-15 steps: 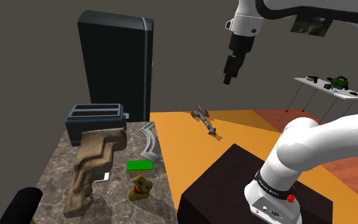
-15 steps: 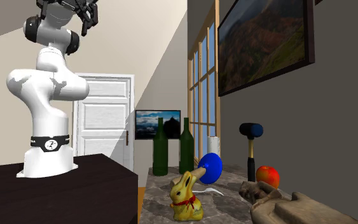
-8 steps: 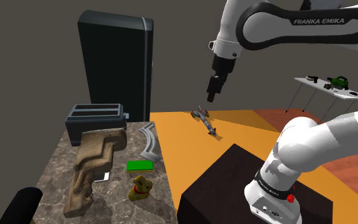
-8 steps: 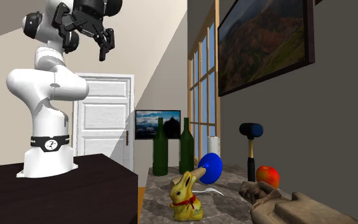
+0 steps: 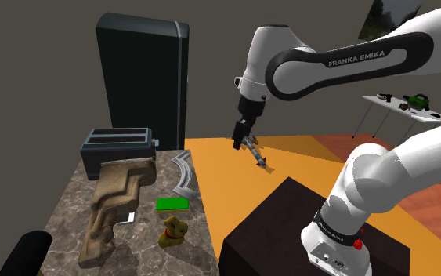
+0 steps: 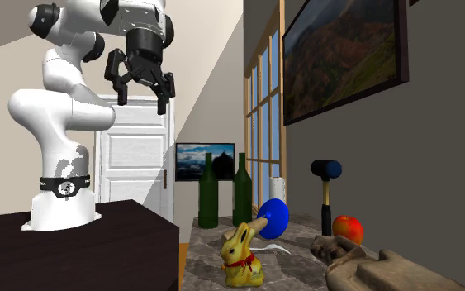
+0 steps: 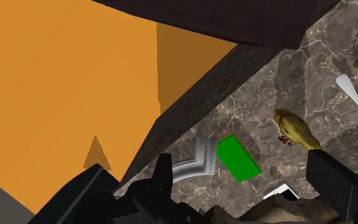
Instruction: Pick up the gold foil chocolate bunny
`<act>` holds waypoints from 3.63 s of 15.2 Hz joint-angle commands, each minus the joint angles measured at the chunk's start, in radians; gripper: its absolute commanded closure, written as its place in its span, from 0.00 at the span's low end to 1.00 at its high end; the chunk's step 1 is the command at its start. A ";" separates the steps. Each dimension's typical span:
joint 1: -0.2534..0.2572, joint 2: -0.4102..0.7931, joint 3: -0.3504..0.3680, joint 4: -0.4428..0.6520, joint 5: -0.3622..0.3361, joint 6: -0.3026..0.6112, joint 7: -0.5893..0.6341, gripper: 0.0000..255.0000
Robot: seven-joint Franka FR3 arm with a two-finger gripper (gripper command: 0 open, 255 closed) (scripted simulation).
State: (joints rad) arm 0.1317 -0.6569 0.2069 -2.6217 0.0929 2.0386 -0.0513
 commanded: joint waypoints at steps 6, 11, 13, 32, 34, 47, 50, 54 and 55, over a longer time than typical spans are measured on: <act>0.039 0.218 0.091 -0.032 0.032 0.285 0.041 0.00; 0.045 0.407 0.159 -0.011 0.006 0.473 0.089 0.00; 0.041 0.489 0.187 0.008 -0.027 0.543 0.121 0.00; 0.257 1.096 0.034 0.282 -0.596 0.887 0.576 0.00; 0.274 1.117 0.013 0.289 -0.612 0.903 0.590 0.00; 0.253 1.090 0.039 0.280 -0.592 0.883 0.572 1.00; 0.221 1.050 0.079 0.268 -0.558 0.852 0.543 1.00; 0.180 0.996 0.129 0.256 -0.506 0.810 0.501 1.00; 0.171 0.983 0.141 0.253 -0.492 0.800 0.489 1.00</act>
State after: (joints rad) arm 0.3151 0.3406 0.3348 -2.3645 -0.4142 2.8486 0.4523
